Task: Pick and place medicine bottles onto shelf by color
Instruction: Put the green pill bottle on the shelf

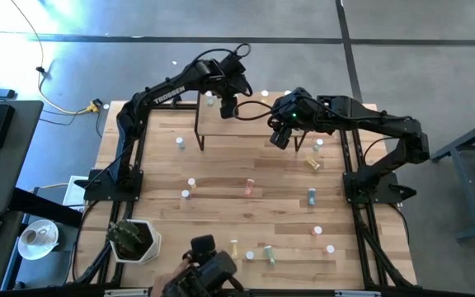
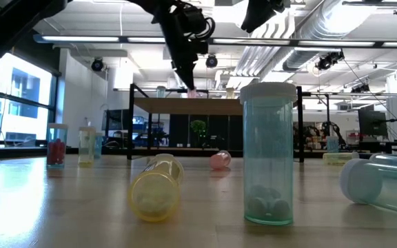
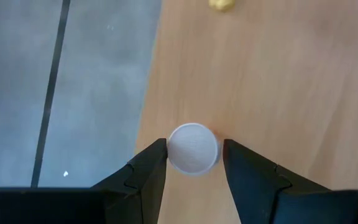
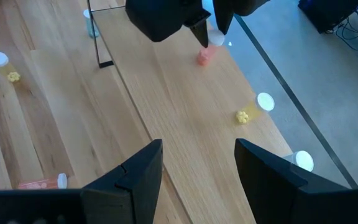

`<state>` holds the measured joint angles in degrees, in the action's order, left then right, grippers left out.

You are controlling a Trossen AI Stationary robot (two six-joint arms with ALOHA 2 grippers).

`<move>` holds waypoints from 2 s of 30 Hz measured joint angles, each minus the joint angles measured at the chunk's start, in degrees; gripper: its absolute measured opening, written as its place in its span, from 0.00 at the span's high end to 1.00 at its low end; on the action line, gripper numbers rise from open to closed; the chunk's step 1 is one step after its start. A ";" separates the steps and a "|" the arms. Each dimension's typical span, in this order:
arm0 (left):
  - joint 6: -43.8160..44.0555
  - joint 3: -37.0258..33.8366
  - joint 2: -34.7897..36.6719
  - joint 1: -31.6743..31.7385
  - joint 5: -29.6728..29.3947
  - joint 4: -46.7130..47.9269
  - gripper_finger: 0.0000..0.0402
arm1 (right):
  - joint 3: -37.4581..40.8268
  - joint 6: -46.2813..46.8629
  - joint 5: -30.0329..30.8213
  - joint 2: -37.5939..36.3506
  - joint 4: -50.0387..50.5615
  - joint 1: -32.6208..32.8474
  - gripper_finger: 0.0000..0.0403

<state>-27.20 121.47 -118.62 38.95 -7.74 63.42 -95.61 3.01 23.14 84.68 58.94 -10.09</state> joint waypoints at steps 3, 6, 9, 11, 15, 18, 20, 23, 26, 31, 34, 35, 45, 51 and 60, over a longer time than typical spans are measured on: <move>0.00 0.00 0.24 -0.58 -0.40 0.34 0.63 | 0.00 0.00 0.02 0.00 0.00 -0.01 0.52; 0.02 -0.04 0.62 -0.92 -0.84 0.87 0.63 | 0.00 0.00 0.16 0.00 0.00 0.00 0.52; 0.08 -0.04 1.07 -0.79 -1.23 1.38 0.63 | 0.00 0.00 0.25 0.00 0.02 0.01 0.52; 0.12 -0.04 1.39 -0.82 -1.80 1.34 0.63 | 0.00 0.00 0.24 0.00 0.04 0.01 0.52; 0.21 -0.04 1.46 -0.82 -1.93 1.40 0.63 | 0.00 0.00 0.22 0.00 0.06 0.01 0.52; 0.03 -0.04 1.46 -0.81 -1.93 1.40 0.63 | 0.00 0.00 0.22 0.00 0.07 0.00 0.52; 0.01 -0.04 1.46 -0.79 -1.94 1.42 0.63 | 0.00 0.00 0.22 0.00 0.15 0.01 0.52; 0.00 -0.04 1.46 -0.97 -2.76 1.44 0.63 | 0.00 0.00 0.20 0.00 0.15 0.01 0.52; -0.01 -0.04 1.93 -1.14 -4.52 2.21 0.63 | 0.00 -0.12 0.20 0.00 0.31 0.01 0.52; 0.30 -0.02 4.18 -1.18 -2.48 4.88 0.63 | 0.00 -1.34 0.08 0.00 2.66 0.01 0.52; 1.87 -0.02 6.09 -1.14 1.90 6.00 0.63 | 0.00 -1.81 -0.33 0.00 4.35 0.01 0.52; 2.76 0.00 6.72 -1.14 3.62 6.32 0.63 | 0.00 -1.77 -1.02 0.00 4.75 0.00 0.52; 5.95 -1.95 8.23 -0.65 23.49 9.54 0.63 | 14.47 2.27 -7.22 -4.20 0.43 1.19 0.52; 6.33 -10.57 8.17 -3.09 26.20 6.08 0.63 | 24.31 6.66 -7.42 -10.01 -4.16 4.87 0.52; 9.77 -20.72 8.27 -8.57 26.23 -2.73 0.63 | 34.54 8.59 -11.32 -13.22 -10.79 10.05 0.52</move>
<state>-17.43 100.75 -110.36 30.38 18.49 60.69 -61.08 11.60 11.82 71.46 48.15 -0.04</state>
